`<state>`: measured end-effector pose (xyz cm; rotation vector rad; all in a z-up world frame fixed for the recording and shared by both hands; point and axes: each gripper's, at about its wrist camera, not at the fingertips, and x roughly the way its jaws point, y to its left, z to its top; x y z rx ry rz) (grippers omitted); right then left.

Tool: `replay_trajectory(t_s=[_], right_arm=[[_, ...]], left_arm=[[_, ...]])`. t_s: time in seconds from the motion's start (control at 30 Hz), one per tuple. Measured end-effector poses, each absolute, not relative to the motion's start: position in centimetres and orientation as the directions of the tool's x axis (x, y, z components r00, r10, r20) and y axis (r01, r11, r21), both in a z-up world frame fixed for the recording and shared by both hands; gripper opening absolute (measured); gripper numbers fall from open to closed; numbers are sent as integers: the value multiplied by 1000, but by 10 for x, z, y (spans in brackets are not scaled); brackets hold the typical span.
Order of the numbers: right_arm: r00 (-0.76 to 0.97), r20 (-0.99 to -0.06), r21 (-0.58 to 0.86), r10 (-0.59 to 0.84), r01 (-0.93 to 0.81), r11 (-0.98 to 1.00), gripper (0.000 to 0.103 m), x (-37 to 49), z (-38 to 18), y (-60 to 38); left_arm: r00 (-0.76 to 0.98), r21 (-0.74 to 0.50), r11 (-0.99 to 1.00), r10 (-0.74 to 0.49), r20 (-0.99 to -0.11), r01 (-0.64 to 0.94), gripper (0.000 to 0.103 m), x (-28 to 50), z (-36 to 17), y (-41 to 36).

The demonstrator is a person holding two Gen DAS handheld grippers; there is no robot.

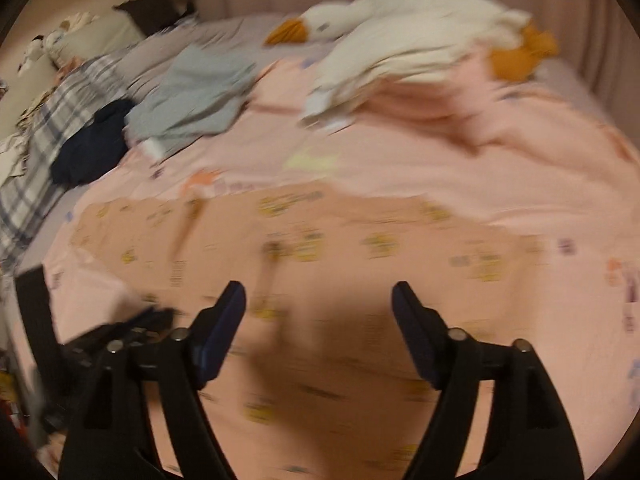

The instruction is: Fold small clothes

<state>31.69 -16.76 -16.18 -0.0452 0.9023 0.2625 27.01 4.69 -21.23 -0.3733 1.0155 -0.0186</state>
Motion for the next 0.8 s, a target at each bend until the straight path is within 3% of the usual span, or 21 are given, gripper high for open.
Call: replay_trajectory(t_s=[0.07,0.17,0.23,0.27,0.4,0.6,0.7,0.77,0.8], right_arm=[[613,-765,91,196,-199,976,94,314,-159,-202],[628,-753,158,195,-114,981,94,312,-163,-247],[637,-743,243,203,-26,970,94,306,-173,-283],[641,-739,288,209,20,957,94,304,-178,-296],[641,-734,402,225,143,904,94,314,-195,-335],[612,-738,440,284,118,890,93,322,-212,-351],[598,-746,451,293,130,883,92,325,-219,-354],[604,-747,445,278,144,884,92,322,-219,-361],[608,-745,441,274,142,886,92,321,-218,-363]], left_arm=[[526,-322,935,-199,-827,-152,17,271,-199,43],[615,-265,960,-153,-774,-94,25,263,-166,32],[652,-242,970,-163,-741,-33,41,269,-152,19],[662,-224,974,-154,-733,-21,43,276,-146,10],[606,-165,986,-147,-782,25,43,315,-147,-22],[496,-130,991,-97,-863,-32,43,352,-184,-48],[424,35,999,39,-905,-16,43,362,-208,-66],[433,142,990,138,-891,-25,36,365,-216,-72],[452,163,986,157,-878,-26,25,364,-215,-73]])
